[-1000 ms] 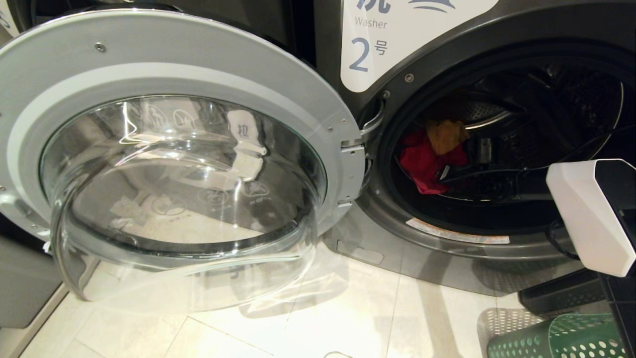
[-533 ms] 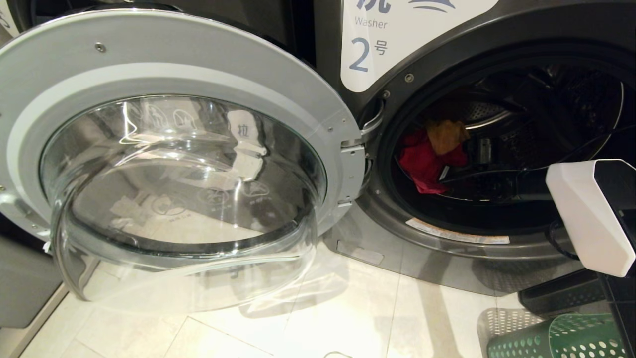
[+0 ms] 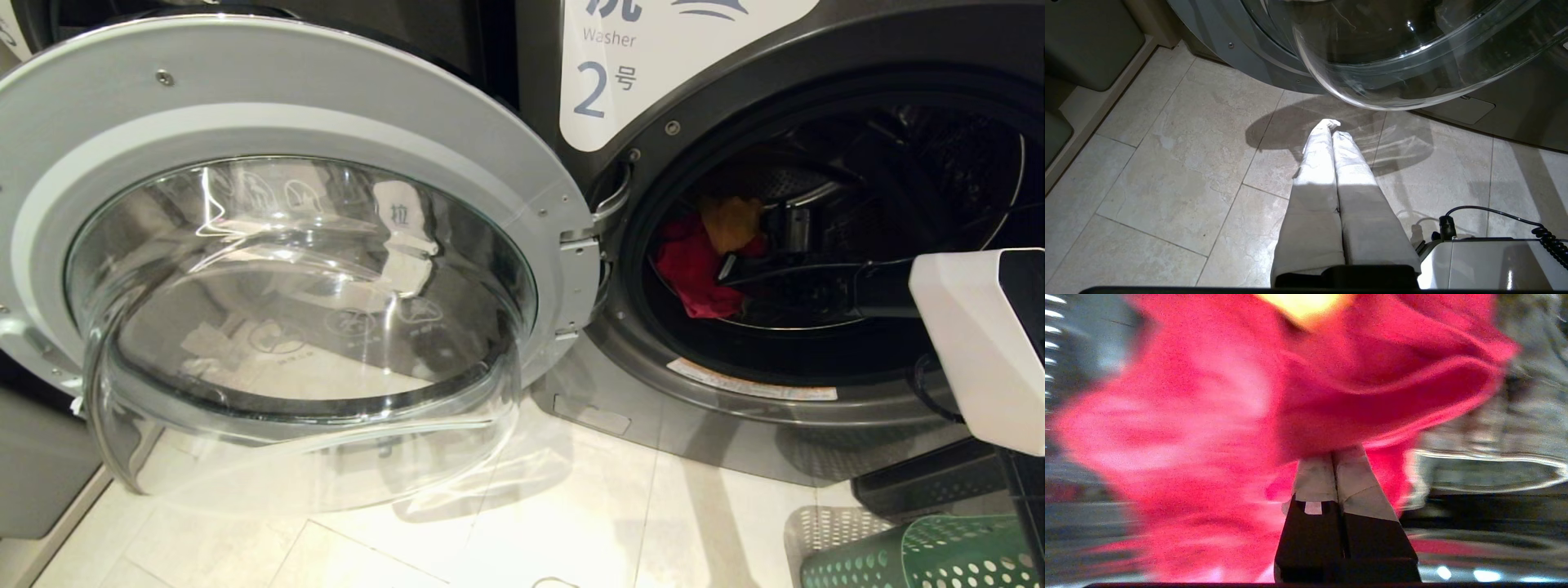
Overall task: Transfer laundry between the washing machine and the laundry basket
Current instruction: Pick a cloth and place it into the basket
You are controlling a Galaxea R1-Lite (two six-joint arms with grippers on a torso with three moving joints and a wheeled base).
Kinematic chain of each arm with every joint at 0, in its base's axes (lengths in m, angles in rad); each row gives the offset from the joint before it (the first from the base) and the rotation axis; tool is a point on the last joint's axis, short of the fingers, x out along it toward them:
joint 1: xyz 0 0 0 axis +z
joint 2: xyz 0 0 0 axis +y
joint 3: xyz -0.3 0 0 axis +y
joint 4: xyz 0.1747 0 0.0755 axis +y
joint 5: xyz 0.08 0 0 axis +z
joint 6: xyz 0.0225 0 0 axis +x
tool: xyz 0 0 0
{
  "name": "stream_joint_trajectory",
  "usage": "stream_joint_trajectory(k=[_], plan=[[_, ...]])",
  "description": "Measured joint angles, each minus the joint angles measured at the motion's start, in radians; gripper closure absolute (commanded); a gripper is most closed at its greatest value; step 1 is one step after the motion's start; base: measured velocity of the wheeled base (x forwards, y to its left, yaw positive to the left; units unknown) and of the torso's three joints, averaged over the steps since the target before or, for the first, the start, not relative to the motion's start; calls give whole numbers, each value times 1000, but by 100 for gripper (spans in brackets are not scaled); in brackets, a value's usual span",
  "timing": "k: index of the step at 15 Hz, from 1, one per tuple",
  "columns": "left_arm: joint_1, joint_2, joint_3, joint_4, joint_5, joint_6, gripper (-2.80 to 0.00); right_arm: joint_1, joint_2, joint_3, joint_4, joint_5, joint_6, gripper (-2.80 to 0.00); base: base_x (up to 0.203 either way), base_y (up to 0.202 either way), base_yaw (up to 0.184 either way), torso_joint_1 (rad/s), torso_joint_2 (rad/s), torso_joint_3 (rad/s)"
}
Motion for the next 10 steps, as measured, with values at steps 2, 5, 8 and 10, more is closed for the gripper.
stream_joint_trajectory(k=[2,5,8,10], plan=[[0,0,0,0,0,0,0,22,-28,0,1,-1,16,0,0,0,0,0,0,0],[0,0,0,0,0,0,0,43,-45,1,4,-1,16,0,0,0,0,0,0,0],[0,0,0,0,0,0,0,54,-63,0,60,27,11,-280,0,0,0,0,0,0],[0,0,0,0,0,0,0,59,-89,-1,81,48,12,-280,0,0,0,0,0,0]])
